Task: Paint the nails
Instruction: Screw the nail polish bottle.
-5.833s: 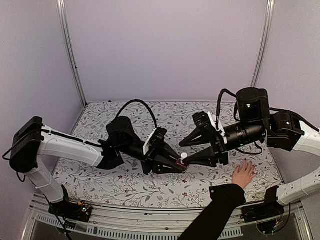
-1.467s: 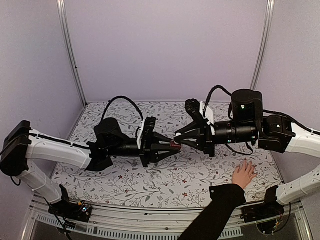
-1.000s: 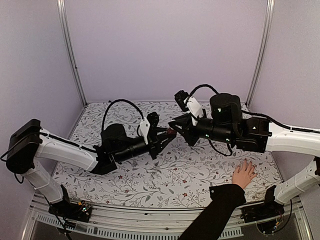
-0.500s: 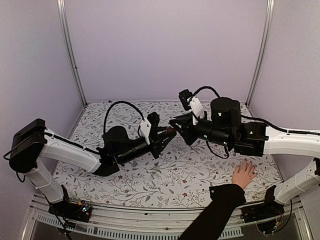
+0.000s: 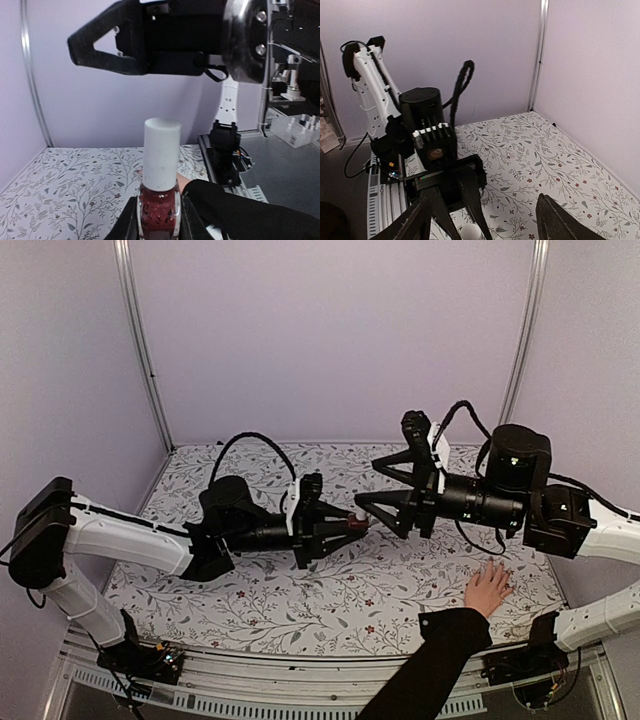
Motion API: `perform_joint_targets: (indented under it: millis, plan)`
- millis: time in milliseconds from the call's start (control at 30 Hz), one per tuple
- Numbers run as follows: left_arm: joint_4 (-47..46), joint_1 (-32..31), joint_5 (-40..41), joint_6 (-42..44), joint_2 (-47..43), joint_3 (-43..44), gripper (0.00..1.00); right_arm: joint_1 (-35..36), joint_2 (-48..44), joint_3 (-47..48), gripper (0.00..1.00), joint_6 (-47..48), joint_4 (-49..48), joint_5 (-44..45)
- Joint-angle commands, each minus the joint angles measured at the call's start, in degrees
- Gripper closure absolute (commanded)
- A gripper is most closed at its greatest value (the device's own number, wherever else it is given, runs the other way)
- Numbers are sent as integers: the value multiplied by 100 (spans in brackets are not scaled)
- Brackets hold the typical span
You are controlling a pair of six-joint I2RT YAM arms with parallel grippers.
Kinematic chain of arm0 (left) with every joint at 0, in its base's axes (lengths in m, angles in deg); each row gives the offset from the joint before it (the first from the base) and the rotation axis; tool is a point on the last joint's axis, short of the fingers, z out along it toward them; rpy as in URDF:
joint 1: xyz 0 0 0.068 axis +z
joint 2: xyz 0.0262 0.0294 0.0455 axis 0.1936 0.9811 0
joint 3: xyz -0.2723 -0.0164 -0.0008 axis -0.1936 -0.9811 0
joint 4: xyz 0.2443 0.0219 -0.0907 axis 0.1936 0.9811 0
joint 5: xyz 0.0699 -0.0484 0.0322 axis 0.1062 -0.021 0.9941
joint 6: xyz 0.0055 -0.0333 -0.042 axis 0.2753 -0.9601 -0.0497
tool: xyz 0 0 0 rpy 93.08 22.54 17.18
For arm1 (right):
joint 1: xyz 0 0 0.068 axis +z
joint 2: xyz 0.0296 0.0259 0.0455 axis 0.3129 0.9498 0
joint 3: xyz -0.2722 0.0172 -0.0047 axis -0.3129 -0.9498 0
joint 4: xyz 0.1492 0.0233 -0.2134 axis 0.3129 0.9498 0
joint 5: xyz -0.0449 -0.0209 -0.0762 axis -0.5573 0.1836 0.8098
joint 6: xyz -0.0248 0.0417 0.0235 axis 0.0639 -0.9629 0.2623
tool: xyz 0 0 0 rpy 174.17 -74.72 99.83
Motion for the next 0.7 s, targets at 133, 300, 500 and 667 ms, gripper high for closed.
perform_joint_targets:
  millis: [133,300,500,667]
  plan:
    - [852,78,-2581,114,-57,533,100,1,-163,380,34,961,1267,-2699]
    - [464,48,-3388,-268,88,667,100,2,-52,525,41,1300,1615,-3285]
    - [414,-37,-3700,-430,259,846,100,-3,162,677,50,1491,1765,-3576]
    - [306,-33,-3710,-555,300,864,100,32,377,758,66,1567,1816,-3633]
